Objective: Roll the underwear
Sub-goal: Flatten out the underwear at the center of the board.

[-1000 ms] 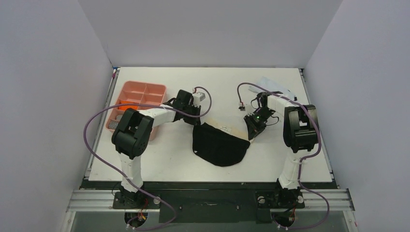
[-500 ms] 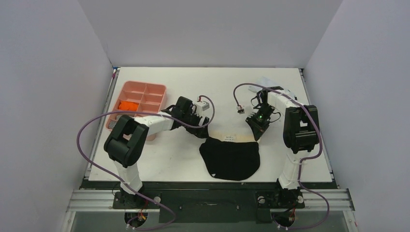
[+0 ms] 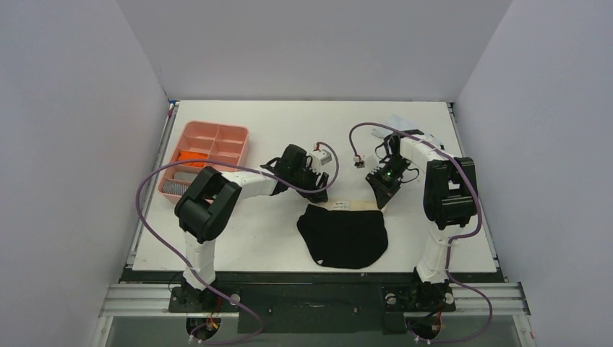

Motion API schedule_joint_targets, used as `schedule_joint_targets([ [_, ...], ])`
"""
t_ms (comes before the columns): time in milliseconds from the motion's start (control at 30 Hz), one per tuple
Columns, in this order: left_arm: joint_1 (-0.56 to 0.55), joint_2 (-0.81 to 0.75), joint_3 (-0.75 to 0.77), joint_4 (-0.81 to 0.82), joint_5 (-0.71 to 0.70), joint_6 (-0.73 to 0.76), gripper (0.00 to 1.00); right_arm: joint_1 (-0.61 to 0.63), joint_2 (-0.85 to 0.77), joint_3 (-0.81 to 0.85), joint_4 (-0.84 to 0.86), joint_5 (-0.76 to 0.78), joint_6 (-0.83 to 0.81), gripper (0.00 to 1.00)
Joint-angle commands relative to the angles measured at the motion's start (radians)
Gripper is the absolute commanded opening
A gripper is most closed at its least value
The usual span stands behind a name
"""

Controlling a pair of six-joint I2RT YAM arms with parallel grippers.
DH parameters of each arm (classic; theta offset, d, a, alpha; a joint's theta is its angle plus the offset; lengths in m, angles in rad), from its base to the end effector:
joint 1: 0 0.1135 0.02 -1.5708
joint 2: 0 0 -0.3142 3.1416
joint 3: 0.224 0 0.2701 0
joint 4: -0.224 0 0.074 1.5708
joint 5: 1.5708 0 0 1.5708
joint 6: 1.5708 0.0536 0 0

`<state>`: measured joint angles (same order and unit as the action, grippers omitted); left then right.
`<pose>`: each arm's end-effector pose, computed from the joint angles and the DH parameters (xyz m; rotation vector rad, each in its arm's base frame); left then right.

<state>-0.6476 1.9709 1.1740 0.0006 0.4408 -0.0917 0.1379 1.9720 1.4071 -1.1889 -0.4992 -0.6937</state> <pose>0.3491 -0.2927 0.1689 0.8819 2.2799 -0.8673 0.3681 0.0770 0.1934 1.1467 -2.7708 -0.8103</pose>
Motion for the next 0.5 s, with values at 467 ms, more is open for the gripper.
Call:
schedule_joint_targets([
  [467, 0.082, -0.054, -0.105, -0.087, 0.035, 0.019, 0.62, -0.024, -0.056, -0.013, 0.023, -0.035, 0.001, 0.0],
])
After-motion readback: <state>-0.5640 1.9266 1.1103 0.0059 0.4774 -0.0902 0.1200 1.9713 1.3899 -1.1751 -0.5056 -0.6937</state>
